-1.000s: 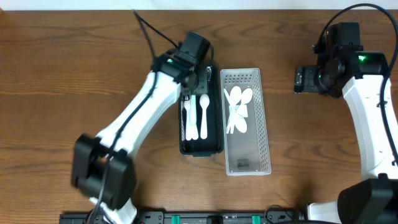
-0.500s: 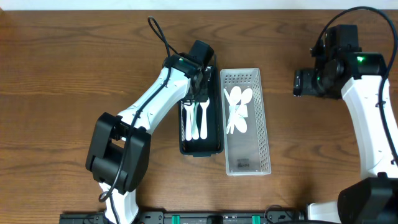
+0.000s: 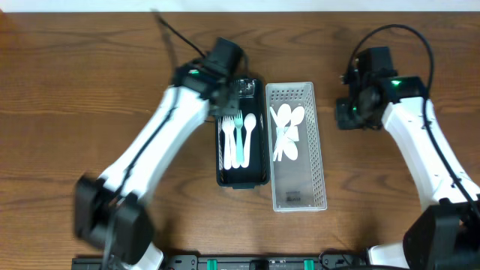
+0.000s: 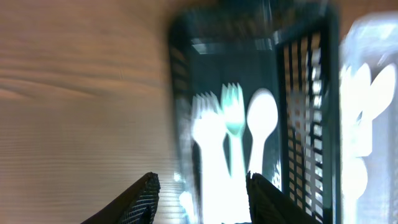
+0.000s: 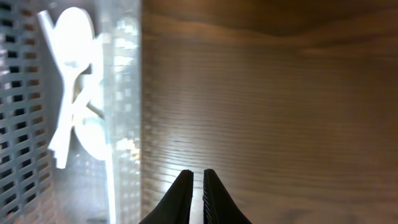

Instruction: Pack container

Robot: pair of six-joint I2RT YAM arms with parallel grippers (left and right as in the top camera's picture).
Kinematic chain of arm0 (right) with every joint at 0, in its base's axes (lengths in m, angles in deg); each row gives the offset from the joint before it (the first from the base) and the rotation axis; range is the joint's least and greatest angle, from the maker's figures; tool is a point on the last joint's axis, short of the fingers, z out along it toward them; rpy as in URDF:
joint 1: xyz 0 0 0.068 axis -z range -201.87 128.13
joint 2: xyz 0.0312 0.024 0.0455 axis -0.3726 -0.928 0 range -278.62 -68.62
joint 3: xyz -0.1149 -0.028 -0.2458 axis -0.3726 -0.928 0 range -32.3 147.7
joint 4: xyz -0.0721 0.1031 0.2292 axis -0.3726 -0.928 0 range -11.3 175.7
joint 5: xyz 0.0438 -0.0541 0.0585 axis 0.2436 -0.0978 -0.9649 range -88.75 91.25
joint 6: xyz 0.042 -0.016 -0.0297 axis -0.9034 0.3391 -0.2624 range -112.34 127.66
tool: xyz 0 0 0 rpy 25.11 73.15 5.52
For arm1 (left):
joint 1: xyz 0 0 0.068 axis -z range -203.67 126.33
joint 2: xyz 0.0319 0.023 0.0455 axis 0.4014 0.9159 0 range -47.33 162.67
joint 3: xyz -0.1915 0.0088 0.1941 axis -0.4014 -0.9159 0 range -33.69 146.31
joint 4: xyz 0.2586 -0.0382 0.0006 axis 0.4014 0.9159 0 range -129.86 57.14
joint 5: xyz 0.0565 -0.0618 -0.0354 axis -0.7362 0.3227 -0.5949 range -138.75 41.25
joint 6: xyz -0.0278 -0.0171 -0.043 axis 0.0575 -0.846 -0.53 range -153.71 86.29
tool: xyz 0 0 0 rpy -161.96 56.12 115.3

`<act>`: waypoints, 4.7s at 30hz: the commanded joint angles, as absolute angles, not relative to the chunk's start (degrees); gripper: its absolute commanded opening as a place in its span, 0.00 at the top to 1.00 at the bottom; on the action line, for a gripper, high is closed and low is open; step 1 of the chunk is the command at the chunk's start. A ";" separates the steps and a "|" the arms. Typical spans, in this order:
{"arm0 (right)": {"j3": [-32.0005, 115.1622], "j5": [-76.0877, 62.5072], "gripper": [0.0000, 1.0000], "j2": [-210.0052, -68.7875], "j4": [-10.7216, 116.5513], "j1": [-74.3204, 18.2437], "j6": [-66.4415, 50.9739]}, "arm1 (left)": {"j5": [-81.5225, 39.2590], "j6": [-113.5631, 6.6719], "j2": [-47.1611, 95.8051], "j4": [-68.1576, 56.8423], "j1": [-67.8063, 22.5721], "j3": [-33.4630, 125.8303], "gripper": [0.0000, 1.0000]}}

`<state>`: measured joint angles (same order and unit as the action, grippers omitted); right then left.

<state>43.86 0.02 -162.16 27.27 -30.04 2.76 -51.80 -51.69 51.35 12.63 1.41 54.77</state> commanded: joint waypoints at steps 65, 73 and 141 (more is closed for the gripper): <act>63.75 -3.26 0.96 -189.85 39.99 -41.78 15.46 | -58.64 -48.76 41.10 20.98 -14.65 54.66 0.50; 63.75 4.72 0.91 -189.85 46.70 -41.75 11.41 | -58.64 -48.76 41.10 20.98 -14.65 54.66 0.50; 0.44 14.82 0.01 -92.92 53.56 -22.04 -3.69 | -64.87 -46.83 -21.22 17.08 -15.83 12.41 0.02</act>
